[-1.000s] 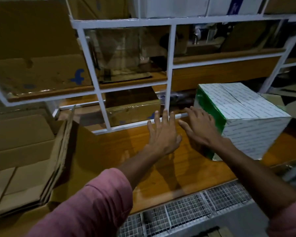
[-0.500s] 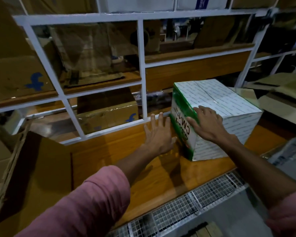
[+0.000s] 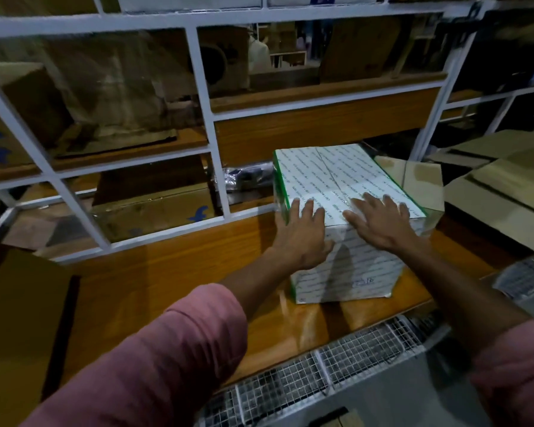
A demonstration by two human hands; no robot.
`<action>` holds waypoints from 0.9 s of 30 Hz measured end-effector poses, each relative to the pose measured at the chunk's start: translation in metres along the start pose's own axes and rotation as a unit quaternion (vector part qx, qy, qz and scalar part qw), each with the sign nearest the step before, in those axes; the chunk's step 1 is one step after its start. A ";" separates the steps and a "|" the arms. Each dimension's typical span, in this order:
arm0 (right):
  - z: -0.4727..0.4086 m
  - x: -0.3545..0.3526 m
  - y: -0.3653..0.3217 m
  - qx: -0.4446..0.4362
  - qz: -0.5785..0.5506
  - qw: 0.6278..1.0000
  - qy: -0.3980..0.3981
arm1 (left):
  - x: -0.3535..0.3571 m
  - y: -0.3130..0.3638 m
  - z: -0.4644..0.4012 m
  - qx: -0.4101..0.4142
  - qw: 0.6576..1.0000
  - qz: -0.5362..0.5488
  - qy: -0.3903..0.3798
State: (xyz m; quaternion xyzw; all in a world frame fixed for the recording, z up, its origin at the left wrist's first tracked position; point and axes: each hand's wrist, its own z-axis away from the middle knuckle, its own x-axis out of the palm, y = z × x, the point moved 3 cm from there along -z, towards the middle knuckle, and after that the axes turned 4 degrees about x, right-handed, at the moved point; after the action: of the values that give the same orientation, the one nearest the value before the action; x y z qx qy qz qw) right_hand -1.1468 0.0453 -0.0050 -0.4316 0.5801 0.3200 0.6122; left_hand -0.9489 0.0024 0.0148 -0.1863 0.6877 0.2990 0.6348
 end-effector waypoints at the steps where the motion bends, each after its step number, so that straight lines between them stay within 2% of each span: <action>1: 0.000 0.000 0.002 -0.006 0.002 1.000 0.003 | 0.001 0.006 -0.003 0.001 1.000 -0.001 -0.005; 7: 0.005 -0.008 -0.028 -0.028 0.043 0.999 0.006 | 0.001 0.007 -0.006 -0.016 1.000 -0.004 -0.007; 11: 0.014 -0.018 -0.075 -0.114 0.059 0.991 0.032 | -0.003 -0.002 0.005 -0.085 0.993 -0.050 0.064; 14: 0.017 -0.023 -0.107 -0.166 0.009 0.985 0.035 | -0.007 -0.004 0.015 -0.136 0.984 -0.071 0.094; 17: 0.016 -0.023 -0.127 -0.193 -0.080 0.978 -0.003 | -0.014 -0.016 0.027 -0.180 0.978 0.000 0.107; 19: 0.017 -0.020 -0.135 -0.206 -0.160 0.965 -0.035 | -0.013 -0.027 0.036 -0.202 0.975 0.020 0.087; 22: 0.012 -0.012 -0.133 -0.207 -0.241 0.947 -0.053 | -0.005 -0.041 0.047 -0.211 0.976 -0.017 0.058; 27: 0.007 0.000 -0.116 -0.160 -0.106 0.981 -0.013 | -0.001 -0.066 0.064 -0.198 0.978 -0.013 0.057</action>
State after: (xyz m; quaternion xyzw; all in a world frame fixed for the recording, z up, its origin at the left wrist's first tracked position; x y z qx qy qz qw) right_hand -1.0402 0.0023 0.0125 -0.5787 0.4643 0.3478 0.5733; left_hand -0.8583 -0.0062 0.0030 -0.3337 0.6475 0.4099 0.5490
